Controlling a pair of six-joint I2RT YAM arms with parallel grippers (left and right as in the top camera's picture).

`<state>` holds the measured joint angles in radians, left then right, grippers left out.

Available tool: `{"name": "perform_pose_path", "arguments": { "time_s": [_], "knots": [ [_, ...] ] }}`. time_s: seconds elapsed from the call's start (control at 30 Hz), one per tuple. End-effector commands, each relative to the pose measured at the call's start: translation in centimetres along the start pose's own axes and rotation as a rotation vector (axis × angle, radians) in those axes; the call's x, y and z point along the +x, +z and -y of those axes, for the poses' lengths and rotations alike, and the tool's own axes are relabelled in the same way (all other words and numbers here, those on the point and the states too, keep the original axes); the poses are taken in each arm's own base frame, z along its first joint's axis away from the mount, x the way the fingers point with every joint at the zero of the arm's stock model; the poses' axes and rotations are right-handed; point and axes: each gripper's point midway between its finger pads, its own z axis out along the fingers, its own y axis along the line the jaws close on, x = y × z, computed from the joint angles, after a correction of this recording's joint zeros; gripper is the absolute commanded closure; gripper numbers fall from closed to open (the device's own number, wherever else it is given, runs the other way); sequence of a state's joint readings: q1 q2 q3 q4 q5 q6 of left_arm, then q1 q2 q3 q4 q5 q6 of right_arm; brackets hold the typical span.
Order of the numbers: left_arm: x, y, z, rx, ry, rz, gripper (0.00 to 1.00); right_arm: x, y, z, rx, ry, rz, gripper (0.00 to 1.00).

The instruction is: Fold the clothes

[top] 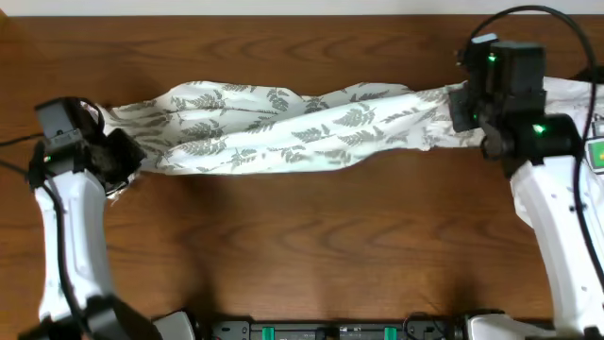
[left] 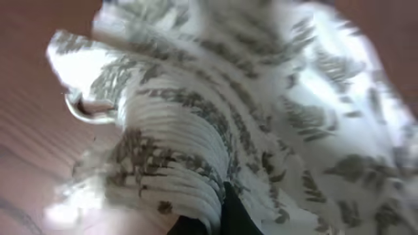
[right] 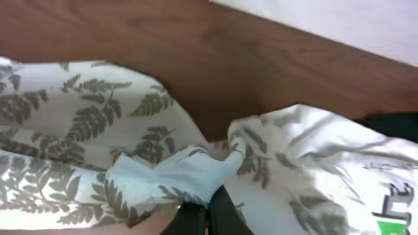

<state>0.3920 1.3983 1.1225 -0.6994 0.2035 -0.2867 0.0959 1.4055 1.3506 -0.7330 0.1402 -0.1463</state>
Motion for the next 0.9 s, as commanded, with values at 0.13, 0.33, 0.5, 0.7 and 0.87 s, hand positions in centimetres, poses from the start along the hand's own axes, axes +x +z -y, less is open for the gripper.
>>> {"name": "perform_pose_path", "arguments": {
  "time_s": [0.13,0.33,0.5,0.7,0.87],
  "knots": [
    [0.7,-7.1,2.6,0.083,0.089,0.129,0.94,0.4,-2.8,1.2,0.040,0.158,0.010,0.99],
    [3.6,-11.0,3.2,0.115,0.128,0.145,0.94,1.6,-5.7,1.3,0.038,0.156,0.004,0.99],
    [3.0,-12.3,3.3,0.120,0.136,0.214,0.94,1.4,-6.3,1.7,0.045,0.164,0.024,0.99],
    [0.5,-8.9,3.9,0.108,0.125,0.200,0.94,1.8,-1.5,0.9,0.009,0.116,-0.060,0.99],
    [-0.6,-3.1,4.7,0.121,0.113,0.099,0.94,3.3,5.2,-0.9,-0.043,0.074,-0.170,0.99]
  ]
}}
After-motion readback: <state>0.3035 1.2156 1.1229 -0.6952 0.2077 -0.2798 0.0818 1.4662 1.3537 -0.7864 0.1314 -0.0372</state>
